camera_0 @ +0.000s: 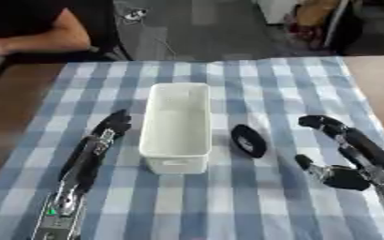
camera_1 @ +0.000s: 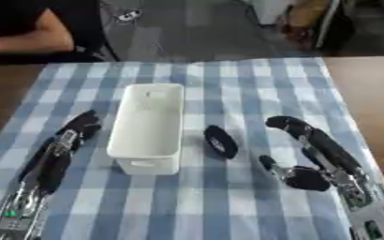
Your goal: Pick up objects on the table and place them in the box.
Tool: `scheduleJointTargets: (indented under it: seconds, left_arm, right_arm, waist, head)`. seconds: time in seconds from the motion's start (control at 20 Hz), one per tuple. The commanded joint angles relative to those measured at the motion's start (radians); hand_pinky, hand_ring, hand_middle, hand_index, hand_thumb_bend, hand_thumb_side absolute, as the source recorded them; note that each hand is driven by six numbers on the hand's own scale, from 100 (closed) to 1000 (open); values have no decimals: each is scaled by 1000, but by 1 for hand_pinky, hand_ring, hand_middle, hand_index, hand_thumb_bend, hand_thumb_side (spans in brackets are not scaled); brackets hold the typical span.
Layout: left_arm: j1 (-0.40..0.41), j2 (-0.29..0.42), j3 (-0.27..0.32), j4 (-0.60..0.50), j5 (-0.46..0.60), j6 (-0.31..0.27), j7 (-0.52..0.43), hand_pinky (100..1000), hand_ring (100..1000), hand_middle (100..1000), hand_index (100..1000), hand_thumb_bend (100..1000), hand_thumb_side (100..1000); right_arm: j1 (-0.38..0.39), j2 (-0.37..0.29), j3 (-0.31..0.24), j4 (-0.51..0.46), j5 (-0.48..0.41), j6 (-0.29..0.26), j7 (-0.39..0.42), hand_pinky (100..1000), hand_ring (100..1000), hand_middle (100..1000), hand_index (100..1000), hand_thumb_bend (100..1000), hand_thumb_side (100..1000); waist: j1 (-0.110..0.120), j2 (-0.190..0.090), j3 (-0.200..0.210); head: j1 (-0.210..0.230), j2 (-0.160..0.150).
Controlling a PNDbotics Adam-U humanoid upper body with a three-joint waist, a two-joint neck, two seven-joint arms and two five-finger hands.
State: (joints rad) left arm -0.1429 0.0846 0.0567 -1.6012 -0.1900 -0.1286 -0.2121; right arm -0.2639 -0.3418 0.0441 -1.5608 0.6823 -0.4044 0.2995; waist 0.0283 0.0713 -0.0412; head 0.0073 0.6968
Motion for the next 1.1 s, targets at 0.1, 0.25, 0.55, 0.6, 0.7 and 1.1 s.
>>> scheduleJointTargets:
  seconds: [0.1, 0.25, 0.55, 0.6, 0.7, 1.1]
  left_arm:
    - [-8, 15, -2, -9, -3, -1, -5, 933, 877, 1000, 868, 100, 1000]
    - [-7, 17, -4, -8, -4, -1, -7, 933, 877, 1000, 868, 100, 1000]
    - [-5, 20, -8, -3, -6, -3, -11, 934, 877, 1000, 868, 100, 1000]
    - [-5, 20, -9, -3, -6, -3, -12, 934, 877, 1000, 868, 100, 1000]
    - [-6, 20, -9, -1, -6, -4, -13, 934, 877, 1000, 868, 100, 1000]
    - [-5, 19, -10, 3, -7, -4, -15, 935, 878, 1000, 868, 100, 1000]
  right_arm:
    - [-28, -22, 7, 4, 2, -9, -6, 1000, 952, 881, 916, 350, 695]
    - [-49, -50, 26, 24, -8, -20, -4, 1000, 948, 878, 919, 346, 702]
    - [-104, -115, 82, 90, -19, -62, 4, 1000, 940, 872, 926, 338, 710]
    - [-113, -120, 89, 101, -19, -69, 5, 1000, 940, 872, 926, 337, 710]
    - [-127, -122, 99, 121, -17, -78, 6, 1000, 939, 873, 926, 334, 712]
    - [-181, -104, 113, 191, -4, -93, 6, 1000, 933, 870, 922, 319, 713]
  waist:
    - [-5, -10, 2]
    - [-7, -11, 3]
    - [-10, -13, 6]
    - [-10, -13, 7]
    - [-10, -12, 8]
    - [-10, -14, 10]
  head:
    - [-4, -10]
    - [-3, -9]
    - [1, -7]
    - [1, -7]
    - [1, -7]
    - [-1, -7]
